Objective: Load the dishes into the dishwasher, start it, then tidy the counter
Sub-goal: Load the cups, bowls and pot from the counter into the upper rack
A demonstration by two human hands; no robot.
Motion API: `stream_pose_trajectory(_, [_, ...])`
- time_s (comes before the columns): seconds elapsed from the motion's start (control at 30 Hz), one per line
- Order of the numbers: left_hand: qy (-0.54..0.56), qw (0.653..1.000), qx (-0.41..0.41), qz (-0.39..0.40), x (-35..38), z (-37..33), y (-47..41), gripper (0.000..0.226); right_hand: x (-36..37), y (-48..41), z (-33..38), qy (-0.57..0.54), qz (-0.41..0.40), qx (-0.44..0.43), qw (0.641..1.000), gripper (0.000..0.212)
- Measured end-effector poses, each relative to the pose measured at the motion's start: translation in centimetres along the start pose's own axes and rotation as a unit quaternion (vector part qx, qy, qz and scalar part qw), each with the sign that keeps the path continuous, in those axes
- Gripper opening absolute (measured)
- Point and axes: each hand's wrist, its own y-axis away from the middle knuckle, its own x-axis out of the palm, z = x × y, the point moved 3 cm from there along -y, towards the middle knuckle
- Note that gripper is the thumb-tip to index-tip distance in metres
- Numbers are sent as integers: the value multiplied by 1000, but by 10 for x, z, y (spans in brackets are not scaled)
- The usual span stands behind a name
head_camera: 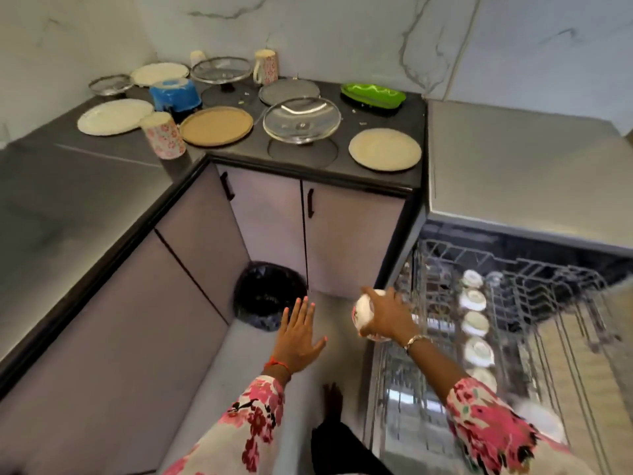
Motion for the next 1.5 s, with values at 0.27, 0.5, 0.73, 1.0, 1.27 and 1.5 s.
stream_pose_trajectory(0.27, [-2,994,67,83,62,-59,121,69,110,135,-74,7,30,75,997,94])
stream_pose_trajectory(0.5, [-7,986,98,134,110,-148,158,69,134,217,-173,-11,2,125,992,89])
stream_pose_trajectory(0.73, [59,989,97,90,133,-269,168,89,120,272,-290,-12,2,135,991,91])
stream_pose_trajectory(1.0, [74,986,111,104,152,-344,155,65,90,285,-374,-12,-25,150,988,93])
stream_pose_trajectory(1.27, [9,978,166,127,178,-363,104,54,57,227,-409,-6,-32,143,989,89])
stream_pose_trajectory(1.5, [74,972,176,140,196,-363,56,55,34,149,-425,7,-36,154,987,88])
